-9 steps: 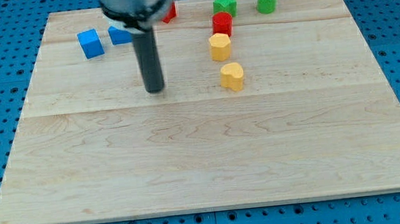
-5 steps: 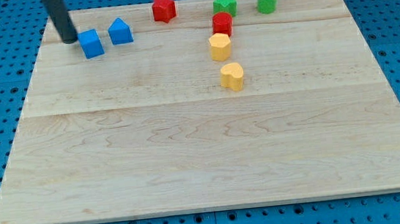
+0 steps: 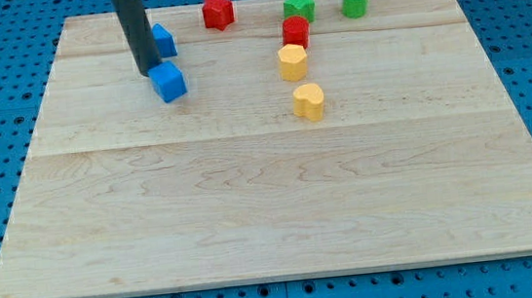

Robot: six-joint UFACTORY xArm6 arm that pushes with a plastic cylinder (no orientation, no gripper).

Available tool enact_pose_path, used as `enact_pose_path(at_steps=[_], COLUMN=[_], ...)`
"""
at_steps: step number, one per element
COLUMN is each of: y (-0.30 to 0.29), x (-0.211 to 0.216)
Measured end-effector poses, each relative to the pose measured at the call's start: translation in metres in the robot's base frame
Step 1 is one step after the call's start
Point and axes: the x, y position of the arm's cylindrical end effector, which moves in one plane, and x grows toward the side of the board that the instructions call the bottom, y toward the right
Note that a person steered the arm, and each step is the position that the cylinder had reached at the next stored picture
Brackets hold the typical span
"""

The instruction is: Move blue cube below the yellow heart

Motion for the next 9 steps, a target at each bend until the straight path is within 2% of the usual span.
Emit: enact_pose_path(at_steps=[1, 2, 3, 4, 5, 6, 7, 8, 9], y=[0.020, 0.067, 0.024, 0.077, 0.122, 0.150, 0.109, 0.123, 0.166], x=[0.055, 0.090, 0.049, 0.059, 0.110, 0.124, 0.128, 0.167, 0.185])
